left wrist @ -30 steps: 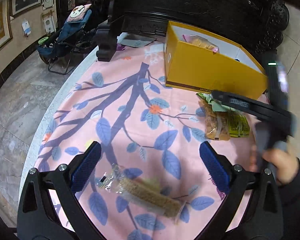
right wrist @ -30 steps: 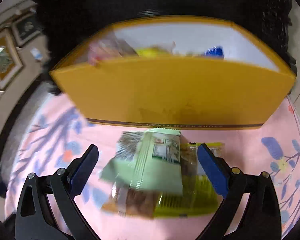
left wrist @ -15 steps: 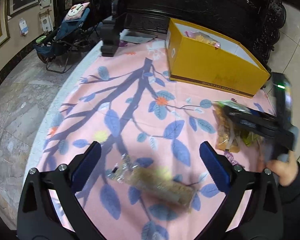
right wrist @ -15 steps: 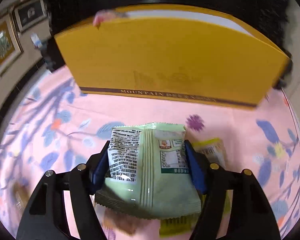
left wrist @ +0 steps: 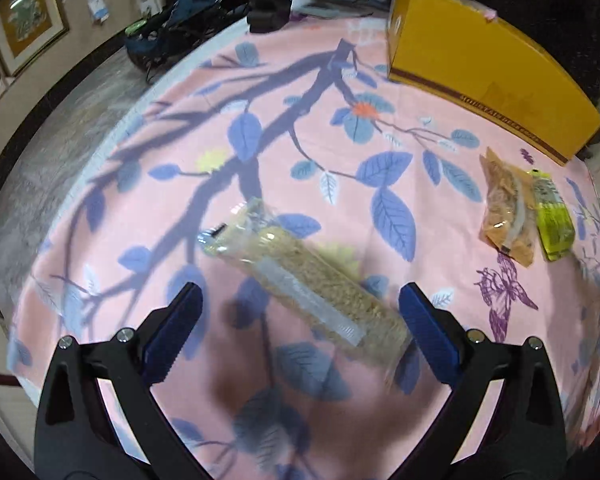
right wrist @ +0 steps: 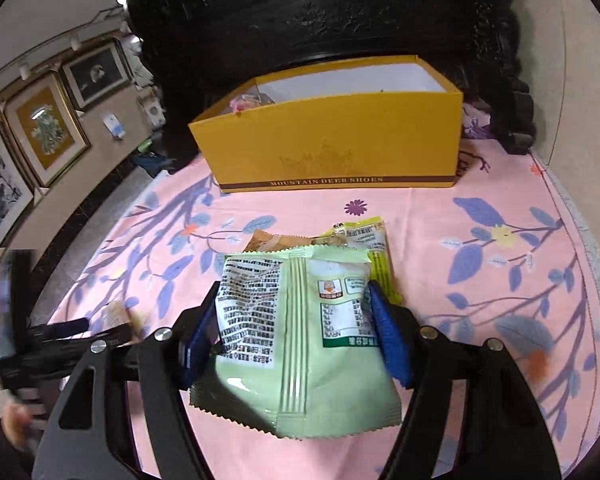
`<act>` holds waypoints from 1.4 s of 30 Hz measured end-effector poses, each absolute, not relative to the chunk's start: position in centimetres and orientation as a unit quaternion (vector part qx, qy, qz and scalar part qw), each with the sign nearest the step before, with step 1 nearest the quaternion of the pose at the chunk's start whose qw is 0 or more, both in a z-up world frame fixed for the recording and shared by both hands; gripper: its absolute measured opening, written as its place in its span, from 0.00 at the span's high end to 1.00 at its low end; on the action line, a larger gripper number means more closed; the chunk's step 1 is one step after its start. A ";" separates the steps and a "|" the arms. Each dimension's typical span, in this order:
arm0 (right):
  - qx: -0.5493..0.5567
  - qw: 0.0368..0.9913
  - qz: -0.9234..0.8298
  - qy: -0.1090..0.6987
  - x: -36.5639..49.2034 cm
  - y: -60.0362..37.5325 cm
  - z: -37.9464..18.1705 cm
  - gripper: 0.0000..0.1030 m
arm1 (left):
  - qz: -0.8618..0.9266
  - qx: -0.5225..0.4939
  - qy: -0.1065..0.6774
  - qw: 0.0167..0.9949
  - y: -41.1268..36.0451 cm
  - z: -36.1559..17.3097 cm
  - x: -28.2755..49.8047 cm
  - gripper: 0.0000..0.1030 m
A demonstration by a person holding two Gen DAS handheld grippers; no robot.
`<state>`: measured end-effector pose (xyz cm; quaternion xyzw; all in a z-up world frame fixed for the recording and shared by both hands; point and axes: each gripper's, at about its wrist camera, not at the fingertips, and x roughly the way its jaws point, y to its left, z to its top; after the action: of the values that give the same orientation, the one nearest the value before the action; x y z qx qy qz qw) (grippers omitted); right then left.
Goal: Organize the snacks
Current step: 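Grasp the clear granola bar with the left gripper while the right grasps the pale green bag, then carry both snacks over the yellow box and open both grippers to drop them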
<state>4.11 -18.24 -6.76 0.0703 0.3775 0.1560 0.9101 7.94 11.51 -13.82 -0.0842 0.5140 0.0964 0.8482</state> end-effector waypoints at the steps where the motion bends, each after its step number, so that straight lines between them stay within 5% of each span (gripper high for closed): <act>1: 0.071 0.910 0.157 0.376 3.8 -18.7 -6.7 0.32 | 0.102 -0.092 0.519 0.843 11.5 -14.4 8.3 0.03; 4: 0.077 0.909 0.160 0.377 2.6 -19.8 -6.9 0.31 | 0.132 -0.092 0.500 0.851 11.1 -14.6 9.0 0.07; 6: 0.076 0.908 0.158 0.380 1.9 -20.4 -7.5 0.31 | 0.138 -0.082 0.485 0.859 10.9 -14.2 9.0 0.48; 9: 0.075 0.903 0.150 0.395 1.4 -20.7 -9.0 0.32 | 0.118 -0.091 0.490 0.859 11.1 -13.8 9.3 0.70; 29: 0.071 0.912 0.137 0.380 0.2 -17.6 -7.7 0.32 | -0.037 -0.066 0.437 0.896 5.8 -6.9 5.0 0.72; 42: 0.083 0.913 0.131 0.378 10.0 -18.0 -3.0 0.32 | -0.069 -0.026 0.423 0.903 2.7 -2.4 15.3 0.71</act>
<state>9.96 -17.99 -3.04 0.0832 0.3776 0.1306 0.9129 15.30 2.72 -2.45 -0.0260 0.4230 -0.0694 0.9031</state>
